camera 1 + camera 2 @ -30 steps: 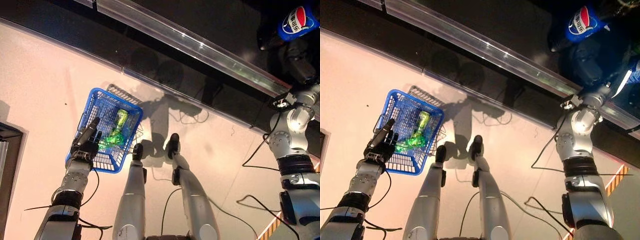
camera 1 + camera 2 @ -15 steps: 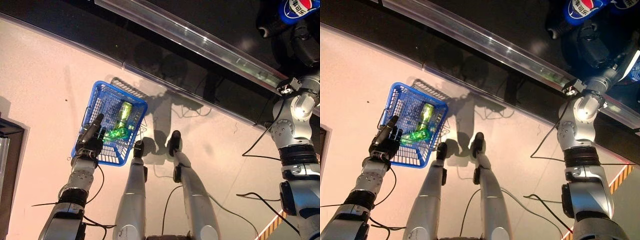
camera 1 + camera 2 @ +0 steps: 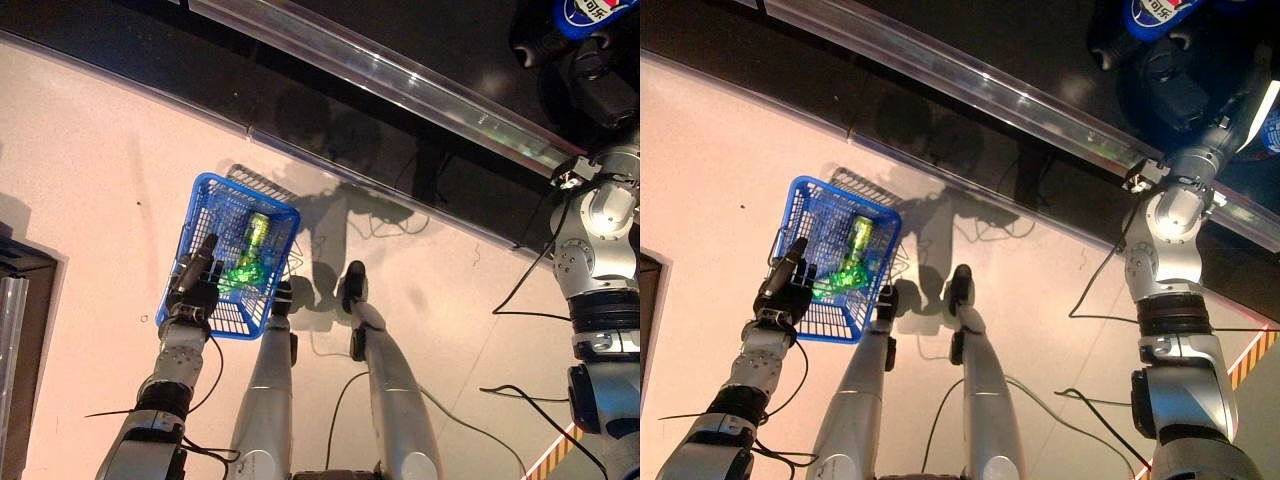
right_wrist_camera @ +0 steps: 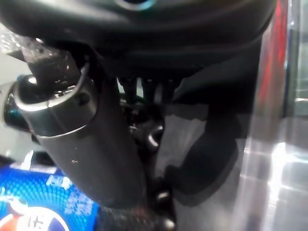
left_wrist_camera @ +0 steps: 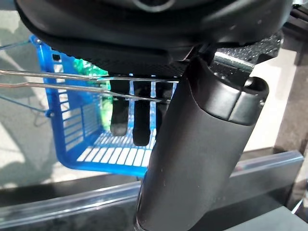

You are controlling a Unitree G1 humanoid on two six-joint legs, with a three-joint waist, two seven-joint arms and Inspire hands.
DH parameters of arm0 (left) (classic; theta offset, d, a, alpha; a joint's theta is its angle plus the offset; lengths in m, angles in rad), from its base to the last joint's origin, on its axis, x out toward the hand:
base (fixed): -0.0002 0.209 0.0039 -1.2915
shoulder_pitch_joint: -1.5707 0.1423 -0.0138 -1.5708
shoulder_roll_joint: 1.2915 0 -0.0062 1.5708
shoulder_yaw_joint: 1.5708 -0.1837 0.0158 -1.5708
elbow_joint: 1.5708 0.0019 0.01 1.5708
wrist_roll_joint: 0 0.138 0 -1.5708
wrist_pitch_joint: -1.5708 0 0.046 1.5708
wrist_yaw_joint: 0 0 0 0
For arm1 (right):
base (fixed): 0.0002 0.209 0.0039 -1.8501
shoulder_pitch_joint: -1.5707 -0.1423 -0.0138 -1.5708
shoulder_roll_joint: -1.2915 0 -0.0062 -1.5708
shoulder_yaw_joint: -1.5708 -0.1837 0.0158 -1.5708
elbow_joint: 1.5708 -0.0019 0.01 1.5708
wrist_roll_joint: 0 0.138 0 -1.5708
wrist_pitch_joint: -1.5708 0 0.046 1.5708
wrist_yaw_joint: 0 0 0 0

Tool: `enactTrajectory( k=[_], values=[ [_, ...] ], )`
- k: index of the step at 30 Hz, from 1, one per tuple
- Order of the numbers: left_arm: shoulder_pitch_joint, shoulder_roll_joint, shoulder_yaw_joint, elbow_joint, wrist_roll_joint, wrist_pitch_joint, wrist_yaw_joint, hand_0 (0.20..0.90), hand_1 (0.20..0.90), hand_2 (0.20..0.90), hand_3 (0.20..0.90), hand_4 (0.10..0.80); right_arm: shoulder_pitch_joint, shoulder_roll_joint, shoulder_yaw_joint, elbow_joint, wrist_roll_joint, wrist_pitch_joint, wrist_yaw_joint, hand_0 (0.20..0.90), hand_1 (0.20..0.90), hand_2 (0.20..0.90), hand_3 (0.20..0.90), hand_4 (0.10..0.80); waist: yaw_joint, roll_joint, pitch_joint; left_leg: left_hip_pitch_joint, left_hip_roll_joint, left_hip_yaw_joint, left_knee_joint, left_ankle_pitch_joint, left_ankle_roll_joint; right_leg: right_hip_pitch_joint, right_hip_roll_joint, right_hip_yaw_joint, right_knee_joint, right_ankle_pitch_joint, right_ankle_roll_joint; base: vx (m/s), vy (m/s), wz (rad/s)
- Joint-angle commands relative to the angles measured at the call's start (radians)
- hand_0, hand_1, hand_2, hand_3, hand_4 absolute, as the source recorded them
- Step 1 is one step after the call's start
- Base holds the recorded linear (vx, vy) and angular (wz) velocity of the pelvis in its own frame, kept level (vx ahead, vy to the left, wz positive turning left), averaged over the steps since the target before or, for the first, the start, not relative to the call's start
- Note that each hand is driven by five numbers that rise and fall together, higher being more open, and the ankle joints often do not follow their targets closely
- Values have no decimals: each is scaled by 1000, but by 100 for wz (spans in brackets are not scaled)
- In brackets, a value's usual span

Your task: Pick up the drink and place into the basket.

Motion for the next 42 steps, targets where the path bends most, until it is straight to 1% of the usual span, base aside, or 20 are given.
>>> enactTrajectory(
  k=[1,3,6,12,14,17,22,23,24,25,27,28,32,34,35,37,41,42],
  values=[
    [51,23,70,-249,-1,-123,-109,300,300,300,200,100,7,-156,-14,-183,-77,-41,108,900,900,900,900,800,-21,103,-19,-11,-7,5,-68,30,66,20,-28,-2,141,-167,135,0,0,0],
    [64,18,69,-251,-4,-126,-115,300,300,300,200,100,25,-155,-21,-191,-79,-47,120,900,900,900,900,800,-22,104,-19,-1,-6,8,-66,20,67,28,-27,-1,144,-176,135,0,0,0],
    [68,14,70,-242,-10,-129,-129,300,300,300,200,100,32,-157,-33,-198,-61,-63,139,900,900,900,900,800,-24,103,-19,-2,-7,9,-74,29,69,27,-25,-1,138,-167,133,0,0,0],
    [72,6,62,-236,-16,-137,-144,300,300,300,200,100,4,-154,-44,-199,30,-84,181,900,900,900,900,800,-23,106,-19,8,-8,10,-84,33,72,36,-24,-1,130,-166,127,0,0,0],
    [76,3,58,-235,-17,-138,-142,300,300,300,200,100,-4,-150,-49,-194,59,-83,192,900,900,900,900,800,-21,109,-19,19,-9,11,-80,24,73,48,-25,-2,134,-176,126,16,10,0],
    [69,7,60,-227,-23,-129,-145,300,300,300,200,100,-34,-148,-60,-170,121,-68,205,900,900,900,900,800,-17,112,-19,21,-10,11,-82,31,73,51,-29,-7,131,-171,122,25,12,-1],
    [62,-2,53,-217,-24,-124,-143,300,300,300,200,100,-89,-140,-62,-110,191,-42,183,900,900,900,900,800,-8,119,-19,30,-10,11,-72,22,74,62,-34,-11,143,-184,116,8,5,0],
    [58,-4,53,-218,-24,-125,-142,300,300,300,200,100,-101,-141,-61,-103,197,-38,178,900,900,900,900,800,-6,119,-19,22,-11,11,-74,32,75,54,-34,-11,140,-176,114,0,0,0],
    [62,-6,51,-218,-24,-125,-143,300,300,300,200,100,-109,-143,-55,-94,197,-35,172,900,900,900,900,800,-5,121,-19,30,-12,10,-72,23,75,60,-34,-11,146,-186,114,0,0,0],
    [61,-6,50,-217,-25,-125,-144,300,300,300,200,100,-119,-146,-55,-86,200,-29,168,900,900,900,900,800,-3,120,-19,24,-12,10,-73,31,76,56,-34,-13,144,-179,112,0,0,0],
    [69,-8,48,-223,-28,-128,-140,300,300,300,200,100,-142,-157,-42,-69,198,-8,166,900,900,900,900,800,2,121,-19,31,-13,6,-70,24,77,62,-34,-15,151,-188,110,12,15,5],
    [70,-8,48,-229,-27,-128,-139,300,300,300,200,100,-155,-163,-35,-64,201,-4,166,900,900,900,900,800,5,121,-19,23,-14,5,-73,35,77,55,-34,-17,148,-179,107,9,11,5],
    [92,-12,46,-242,-26,-132,-139,300,300,300,200,100,-167,-171,-12,-71,201,18,193,900,900,900,900,800,11,120,-19,32,-13,2,-69,27,78,65,-36,-21,156,-190,105,-2,3,1],
    [92,-13,49,-251,-20,-125,-131,300,300,300,200,100,-175,-172,-1,-84,190,35,212,900,900,900,900,800,14,119,-19,27,-16,1,-71,37,79,60,-37,-25,154,-182,100,0,0,0],
    [95,-13,49,-252,-19,-123,-129,300,300,300,200,100,-173,-172,2,-87,188,38,216,900,900,900,900,800,15,119,-19,35,-16,1,-70,29,80,67,-37,-25,156,-190,101,0,0,0],
    [98,-17,48,-258,-16,-122,-126,300,300,300,200,100,-179,-170,8,-102,173,52,216,900,900,900,900,800,17,119,-19,32,-17,0,-72,38,80,66,-39,-27,152,-182,98,0,0,0],
    [101,-19,46,-262,-15,-119,-124,300,300,300,200,100,-193,-169,21,-115,153,70,196,900,900,900,900,800,21,120,-19,34,-18,-1,-69,39,80,69,-39,-27,154,-182,97,0,0,0],
    [103,-20,44,-262,-16,-118,-123,300,300,300,200,100,-201,-169,28,-114,140,79,186,900,900,900,900,800,22,121,-19,40,-17,-1,-65,31,81,74,-39,-26,160,-191,99,0,0,0]
  ],
)
